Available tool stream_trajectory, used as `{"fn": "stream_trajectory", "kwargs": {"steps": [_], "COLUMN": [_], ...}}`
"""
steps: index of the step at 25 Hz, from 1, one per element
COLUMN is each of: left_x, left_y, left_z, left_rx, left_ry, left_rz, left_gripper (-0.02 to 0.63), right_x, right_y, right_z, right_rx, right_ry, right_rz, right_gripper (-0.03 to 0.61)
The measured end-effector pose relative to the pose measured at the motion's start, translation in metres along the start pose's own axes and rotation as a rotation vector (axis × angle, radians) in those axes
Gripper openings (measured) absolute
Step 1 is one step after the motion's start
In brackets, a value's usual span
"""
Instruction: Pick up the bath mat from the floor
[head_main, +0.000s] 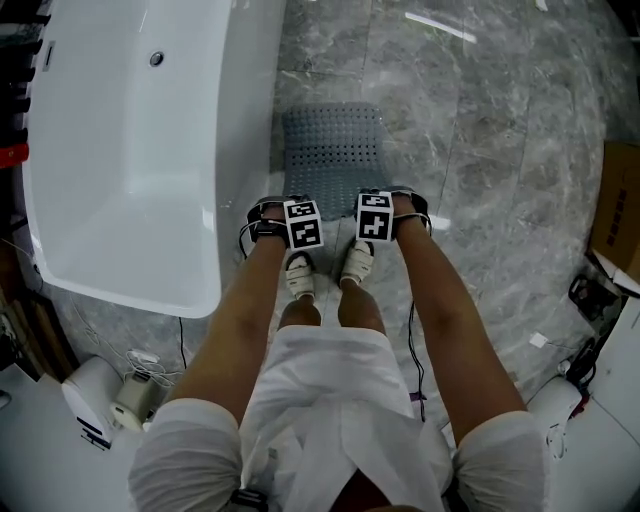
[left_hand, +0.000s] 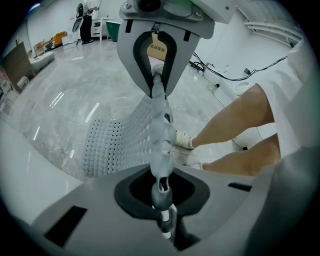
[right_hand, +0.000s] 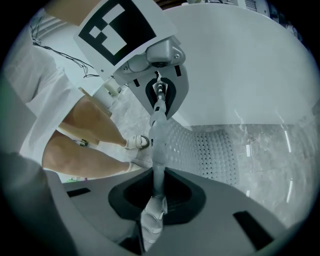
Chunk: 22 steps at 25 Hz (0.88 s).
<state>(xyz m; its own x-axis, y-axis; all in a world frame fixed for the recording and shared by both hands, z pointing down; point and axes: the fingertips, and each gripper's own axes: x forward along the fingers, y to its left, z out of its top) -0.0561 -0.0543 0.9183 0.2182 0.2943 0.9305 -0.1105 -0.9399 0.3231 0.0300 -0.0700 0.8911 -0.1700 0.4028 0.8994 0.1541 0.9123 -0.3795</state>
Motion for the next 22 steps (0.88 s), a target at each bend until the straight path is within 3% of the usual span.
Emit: {"fn": "stream_trajectory", "kwargs": {"steps": [10, 22], "left_x": [-0.117, -0.247], "left_y": [-0.072, -0.148], "left_z": [0.027, 0.039], "left_rx": [0.022, 0.053], "left_ry": [0.012, 0.022], "left_rz": [0.002, 0.034], "left_gripper": [0.029, 0.029], "right_x": [-0.110, -0.222], "right_y": [0.079, 0.164], "right_z": [0.022, 0.061], "right_rx": [0.048, 0.032], "right_ry": [-0.022, -0.050], "right_rz": [-0.037, -0.070], "right_gripper": [0.059, 0.060]}}
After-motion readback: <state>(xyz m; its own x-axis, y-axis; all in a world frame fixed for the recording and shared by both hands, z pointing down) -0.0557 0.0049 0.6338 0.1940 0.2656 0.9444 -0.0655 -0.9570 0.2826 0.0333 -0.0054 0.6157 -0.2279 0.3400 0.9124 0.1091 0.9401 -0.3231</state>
